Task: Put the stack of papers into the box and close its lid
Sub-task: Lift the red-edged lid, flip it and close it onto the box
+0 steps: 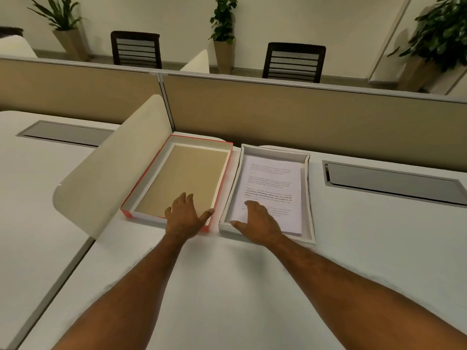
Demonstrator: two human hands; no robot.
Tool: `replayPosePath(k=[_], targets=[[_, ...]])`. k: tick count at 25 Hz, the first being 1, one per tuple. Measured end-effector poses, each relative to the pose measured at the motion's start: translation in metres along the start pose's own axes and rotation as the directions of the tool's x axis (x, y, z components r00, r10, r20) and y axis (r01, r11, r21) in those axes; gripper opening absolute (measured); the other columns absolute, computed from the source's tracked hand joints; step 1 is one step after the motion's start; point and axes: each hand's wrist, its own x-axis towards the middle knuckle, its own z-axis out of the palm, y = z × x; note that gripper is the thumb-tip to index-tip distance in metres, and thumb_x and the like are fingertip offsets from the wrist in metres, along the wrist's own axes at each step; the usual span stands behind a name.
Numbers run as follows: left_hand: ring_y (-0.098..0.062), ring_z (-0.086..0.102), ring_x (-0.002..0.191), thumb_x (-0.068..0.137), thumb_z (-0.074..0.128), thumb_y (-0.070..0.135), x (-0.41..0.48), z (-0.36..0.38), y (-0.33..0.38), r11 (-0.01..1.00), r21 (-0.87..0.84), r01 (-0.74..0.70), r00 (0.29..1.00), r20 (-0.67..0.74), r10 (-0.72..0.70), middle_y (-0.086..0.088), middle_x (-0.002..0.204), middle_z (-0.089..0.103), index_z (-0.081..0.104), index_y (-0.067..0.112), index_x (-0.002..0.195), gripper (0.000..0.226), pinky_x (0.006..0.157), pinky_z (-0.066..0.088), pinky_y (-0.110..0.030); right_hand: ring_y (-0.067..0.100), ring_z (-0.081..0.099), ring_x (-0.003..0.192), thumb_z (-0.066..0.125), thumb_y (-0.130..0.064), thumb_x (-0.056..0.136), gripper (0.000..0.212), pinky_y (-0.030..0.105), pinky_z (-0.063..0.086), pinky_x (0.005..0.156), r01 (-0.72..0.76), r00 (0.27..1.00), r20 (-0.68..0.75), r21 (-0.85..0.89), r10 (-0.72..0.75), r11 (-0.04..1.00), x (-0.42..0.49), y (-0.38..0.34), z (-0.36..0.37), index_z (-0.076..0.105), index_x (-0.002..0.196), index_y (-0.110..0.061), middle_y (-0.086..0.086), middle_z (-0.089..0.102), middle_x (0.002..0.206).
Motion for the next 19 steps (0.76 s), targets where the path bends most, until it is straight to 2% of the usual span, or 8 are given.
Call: replayPosePath(k=[4, 8, 12, 14, 16, 19], targets=[[-0.035, 0.019, 0.147, 0.079, 0.046, 0.077, -0.007, -0.002, -0.022, 0.994, -0.005, 0.111, 0.994, -0.006, -0.111, -0.006, 0.162, 0.017, 0.028, 0.018, 0.150, 0.093, 0.110, 0.025, -0.061, 0.026, 0.045, 0.133, 0.062, -0.055, 0.084, 0.080, 0.038, 0.040, 0.104, 0.060, 0.998, 0.017, 0.073, -0.061, 0.996, -0.008, -0.017, 0.017, 0.032, 0.143, -0.011, 0.009, 0.043, 0.148], [-0.039, 0.021, 0.145, 0.078, 0.059, 0.068, -0.001, -0.011, -0.032, 0.935, -0.228, 0.273, 0.957, -0.036, -0.288, -0.009, 0.162, 0.019, 0.031, 0.017, 0.149, 0.091, 0.107, 0.031, -0.063, 0.026, 0.045, 0.134, 0.067, -0.041, 0.084, 0.080, 0.035, 0.039, 0.107, 0.104, 0.994, 0.008, 0.214, -0.109, 0.971, -0.007, -0.044, 0.032, 0.028, 0.147, -0.010, 0.009, 0.042, 0.150], [-0.038, 0.015, 0.146, 0.079, 0.070, 0.053, 0.010, -0.006, -0.058, 0.859, -0.331, 0.391, 0.895, -0.082, -0.439, -0.012, 0.162, 0.011, 0.020, 0.009, 0.151, 0.098, 0.107, 0.031, -0.062, 0.026, 0.047, 0.132, 0.071, -0.037, 0.082, 0.080, 0.030, 0.041, 0.103, -0.028, 0.998, 0.061, 0.415, 0.002, 0.909, 0.003, -0.075, 0.049, 0.030, 0.145, -0.009, 0.010, 0.044, 0.148], [-0.040, 0.013, 0.146, 0.078, 0.075, 0.045, 0.014, 0.000, -0.076, 0.794, -0.416, 0.444, 0.849, -0.087, -0.520, -0.015, 0.161, 0.006, 0.013, 0.007, 0.151, 0.103, 0.107, 0.031, -0.060, 0.026, 0.052, 0.127, 0.073, -0.033, 0.082, 0.077, 0.026, 0.043, 0.096, -0.107, 0.994, 0.085, 0.491, 0.075, 0.865, 0.009, -0.088, 0.059, 0.033, 0.142, -0.007, 0.011, 0.048, 0.144], [-0.041, 0.011, 0.145, 0.077, 0.078, 0.037, 0.020, 0.002, -0.091, 0.692, -0.541, 0.479, 0.797, -0.062, -0.601, -0.017, 0.161, 0.005, 0.007, 0.005, 0.151, 0.108, 0.111, 0.028, -0.057, 0.026, 0.053, 0.124, 0.074, -0.029, 0.081, 0.073, 0.025, 0.044, 0.093, -0.147, 0.989, 0.087, 0.503, 0.120, 0.852, 0.015, -0.098, 0.068, 0.035, 0.138, -0.005, 0.012, 0.049, 0.139], [-0.040, 0.010, 0.147, 0.078, 0.077, 0.033, 0.033, -0.002, -0.110, 0.575, -0.656, 0.489, 0.767, 0.009, -0.642, -0.017, 0.162, 0.006, 0.001, 0.005, 0.152, 0.110, 0.118, 0.019, -0.052, 0.032, 0.048, 0.130, 0.075, -0.032, 0.080, 0.083, 0.031, 0.041, 0.104, -0.202, 0.979, 0.117, 0.434, 0.167, 0.878, 0.025, -0.112, 0.079, 0.029, 0.139, 0.003, 0.017, 0.041, 0.142]])
